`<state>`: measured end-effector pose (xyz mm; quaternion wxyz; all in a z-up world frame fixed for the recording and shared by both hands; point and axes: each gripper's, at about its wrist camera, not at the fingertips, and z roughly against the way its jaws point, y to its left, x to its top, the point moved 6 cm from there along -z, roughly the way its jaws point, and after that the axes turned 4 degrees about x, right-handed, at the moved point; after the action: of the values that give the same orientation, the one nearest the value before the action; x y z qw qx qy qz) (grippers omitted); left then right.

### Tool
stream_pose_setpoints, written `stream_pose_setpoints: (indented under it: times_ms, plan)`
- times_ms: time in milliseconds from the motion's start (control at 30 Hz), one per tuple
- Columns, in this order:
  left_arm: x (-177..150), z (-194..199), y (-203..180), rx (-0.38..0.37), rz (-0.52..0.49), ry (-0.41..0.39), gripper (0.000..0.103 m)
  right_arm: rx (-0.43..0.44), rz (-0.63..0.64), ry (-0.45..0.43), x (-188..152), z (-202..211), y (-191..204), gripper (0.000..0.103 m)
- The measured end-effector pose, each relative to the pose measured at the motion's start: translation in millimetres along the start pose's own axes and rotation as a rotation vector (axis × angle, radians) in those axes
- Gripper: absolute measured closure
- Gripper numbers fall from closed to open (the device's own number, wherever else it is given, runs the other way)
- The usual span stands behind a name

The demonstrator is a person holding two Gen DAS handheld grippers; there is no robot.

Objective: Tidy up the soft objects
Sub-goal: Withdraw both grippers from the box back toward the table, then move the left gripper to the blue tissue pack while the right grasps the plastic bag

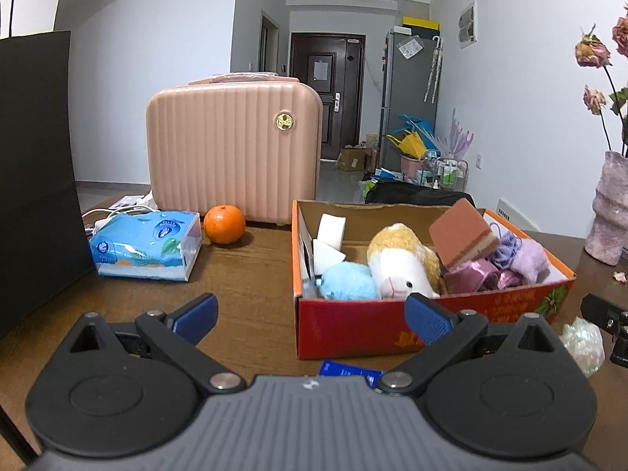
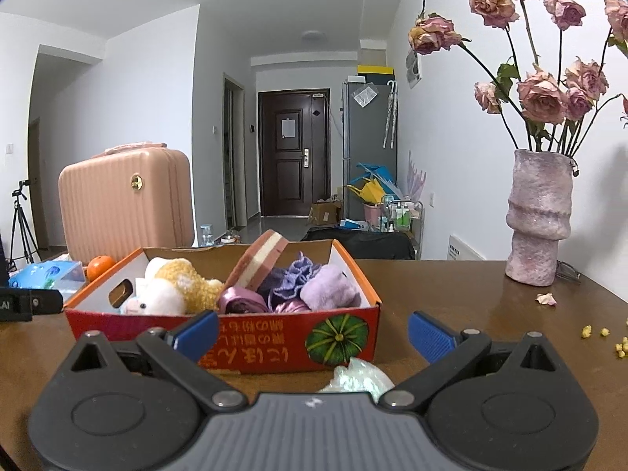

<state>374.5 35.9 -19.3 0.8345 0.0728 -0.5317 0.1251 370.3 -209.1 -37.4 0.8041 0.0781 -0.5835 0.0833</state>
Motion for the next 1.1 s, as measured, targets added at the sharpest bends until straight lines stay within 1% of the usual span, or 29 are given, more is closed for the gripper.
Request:
stream_pose_setpoints:
  times_ms: [300,667,867,1033,1100]
  plan:
    - [-13.8,19.7,8.6,-0.015,0.009,0.011,0.000,-0.012,0.023,0.010,-10.9,21.7,-0.6,0.000]
    - [-29.8,34.5,14.1,-0.040,-0.003,0.041,0.000,-0.025,0.003,0.042,-25.3,37.5,-7.4,0.000]
    - [-38.6,36.2,10.2,-0.050,-0.024,0.063,0.000,-0.030,-0.002,0.089,-32.5,26.7,-9.4,0.000]
    - [-40.9,32.5,8.7,-0.055,-0.027,0.081,0.000,-0.051,-0.015,0.158,-40.1,5.4,-17.0,0.000]
    - [-42.2,30.6,7.5,-0.056,-0.031,0.089,0.000,-0.058,-0.023,0.171,-40.9,-2.9,-21.5,0.000]
